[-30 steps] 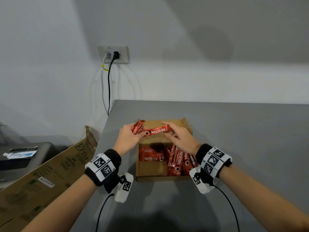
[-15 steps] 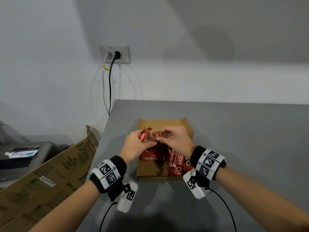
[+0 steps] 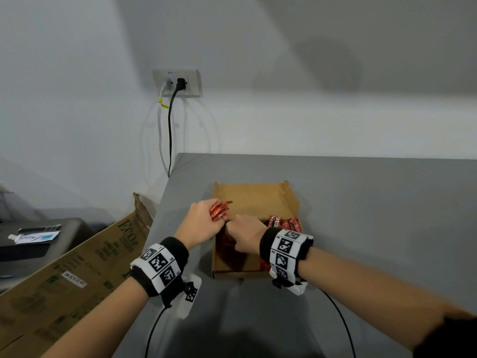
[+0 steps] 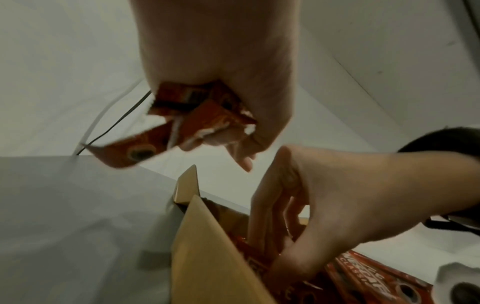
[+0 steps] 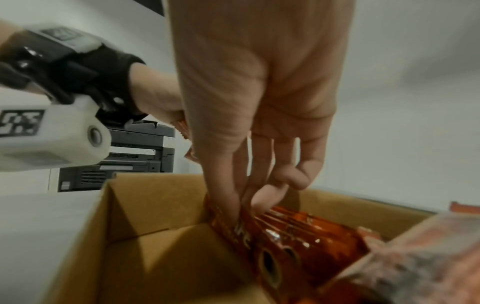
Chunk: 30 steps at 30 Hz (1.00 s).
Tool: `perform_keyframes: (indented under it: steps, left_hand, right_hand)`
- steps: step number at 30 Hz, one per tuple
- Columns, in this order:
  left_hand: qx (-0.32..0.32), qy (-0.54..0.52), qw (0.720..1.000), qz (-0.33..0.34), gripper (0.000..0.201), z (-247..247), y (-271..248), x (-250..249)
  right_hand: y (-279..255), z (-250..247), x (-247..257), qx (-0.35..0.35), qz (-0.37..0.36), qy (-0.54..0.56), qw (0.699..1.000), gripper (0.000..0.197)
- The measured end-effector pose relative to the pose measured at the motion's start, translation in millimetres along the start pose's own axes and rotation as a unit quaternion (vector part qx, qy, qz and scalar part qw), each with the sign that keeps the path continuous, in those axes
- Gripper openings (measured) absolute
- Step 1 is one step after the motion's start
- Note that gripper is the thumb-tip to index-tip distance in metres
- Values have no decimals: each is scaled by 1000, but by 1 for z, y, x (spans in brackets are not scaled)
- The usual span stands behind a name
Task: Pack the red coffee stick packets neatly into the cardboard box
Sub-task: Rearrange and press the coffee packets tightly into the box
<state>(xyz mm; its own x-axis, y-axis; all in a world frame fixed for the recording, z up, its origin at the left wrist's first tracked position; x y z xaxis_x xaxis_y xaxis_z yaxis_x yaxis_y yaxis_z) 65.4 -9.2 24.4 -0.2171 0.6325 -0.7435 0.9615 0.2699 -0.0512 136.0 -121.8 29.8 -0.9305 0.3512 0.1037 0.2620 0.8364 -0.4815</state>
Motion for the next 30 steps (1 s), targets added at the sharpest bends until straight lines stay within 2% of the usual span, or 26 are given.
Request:
perform_keyframes:
  steps: [2,4,10,14,18,26,30]
  left_hand:
    - [36,51,998,4,8,-1,-1,-1]
    - [42,92,995,2,3,-2,-2,-1]
    - [24,71,997,-6,10,1,-1,3]
    - [26,81,996,-33,4,6,2,9]
    - [58,85,993,-56,8,9,2,12]
    - [78,98,992,-35,22,8,1,6]
    - [145,173,974,-24,20,12,0,4]
  right_hand:
    - [3,1,3,8,4,-1,1000,18]
    - [5,1,4,14,3,14,1000,18]
    - [0,1,0,2,8,12,1000,17]
    - [-7,4,-9,22,37,-67,997,23]
    - [-8,6,-13,26,49,-84,995,16]
    - [-9,7,-12,16,56,-79,995,18]
    - [-9,8,-13,10,50,-63,997,20]
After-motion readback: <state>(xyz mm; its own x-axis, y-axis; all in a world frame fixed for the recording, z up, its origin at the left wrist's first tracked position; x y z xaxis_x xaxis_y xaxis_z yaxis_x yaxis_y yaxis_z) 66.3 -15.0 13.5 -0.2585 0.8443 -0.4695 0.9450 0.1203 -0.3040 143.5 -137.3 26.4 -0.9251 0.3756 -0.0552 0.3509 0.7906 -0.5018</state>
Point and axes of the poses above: each hand's wrist, its own y-axis towards the middle knuckle, its own z-axis out of the palm, x = y × z, the point moved 1 cm from there along y, towards the middle knuckle, and after that the axes turned 10 degrees about x, right-handed, at the moved point
